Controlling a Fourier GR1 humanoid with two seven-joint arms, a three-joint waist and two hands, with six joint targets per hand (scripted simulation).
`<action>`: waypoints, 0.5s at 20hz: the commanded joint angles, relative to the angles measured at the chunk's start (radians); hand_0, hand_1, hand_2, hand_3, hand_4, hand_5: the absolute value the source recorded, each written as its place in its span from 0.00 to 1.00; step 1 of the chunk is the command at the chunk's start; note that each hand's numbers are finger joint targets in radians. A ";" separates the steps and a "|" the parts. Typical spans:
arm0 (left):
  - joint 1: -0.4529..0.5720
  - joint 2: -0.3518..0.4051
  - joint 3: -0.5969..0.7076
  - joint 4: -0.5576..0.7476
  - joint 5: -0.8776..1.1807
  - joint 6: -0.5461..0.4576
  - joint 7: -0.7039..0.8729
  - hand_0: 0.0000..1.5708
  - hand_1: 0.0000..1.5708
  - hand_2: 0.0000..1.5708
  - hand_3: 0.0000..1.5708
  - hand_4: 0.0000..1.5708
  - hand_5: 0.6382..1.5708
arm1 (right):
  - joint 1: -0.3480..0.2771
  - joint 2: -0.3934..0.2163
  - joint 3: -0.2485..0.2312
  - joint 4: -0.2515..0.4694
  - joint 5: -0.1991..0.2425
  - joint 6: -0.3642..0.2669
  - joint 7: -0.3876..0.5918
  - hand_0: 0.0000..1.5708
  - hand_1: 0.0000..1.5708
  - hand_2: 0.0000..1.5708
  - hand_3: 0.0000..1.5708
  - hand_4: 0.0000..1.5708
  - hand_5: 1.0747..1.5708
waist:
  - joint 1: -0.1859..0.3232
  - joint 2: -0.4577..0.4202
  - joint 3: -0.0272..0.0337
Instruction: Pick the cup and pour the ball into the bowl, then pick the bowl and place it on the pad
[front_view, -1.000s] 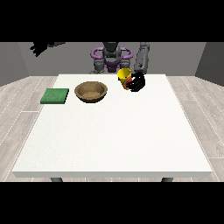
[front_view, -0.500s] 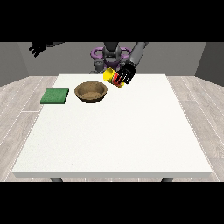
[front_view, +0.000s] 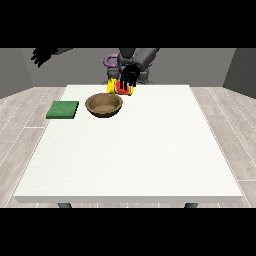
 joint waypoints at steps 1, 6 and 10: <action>-0.085 -0.013 -0.092 0.062 -0.153 -0.060 0.175 0.87 0.87 1.00 1.00 0.84 0.99 | -0.044 -0.016 0.008 0.007 -0.011 -0.003 0.045 0.00 0.00 0.00 0.10 0.44 0.97 | -0.022 -0.017 -0.0010; -0.222 -0.013 -0.197 0.049 -0.258 -0.258 0.285 0.89 0.89 1.00 1.00 0.66 1.00 | -0.077 0.003 0.023 0.066 0.023 0.009 -0.026 0.00 0.00 0.00 0.17 0.44 0.97 | -0.020 0.010 0.0000; -0.136 -0.014 -0.315 -0.084 -0.266 -0.392 0.316 0.26 0.26 0.85 0.99 0.65 1.00 | -0.120 0.000 0.029 0.122 0.037 0.001 -0.033 0.00 0.00 0.00 0.21 0.44 0.97 | -0.033 0.017 -0.0010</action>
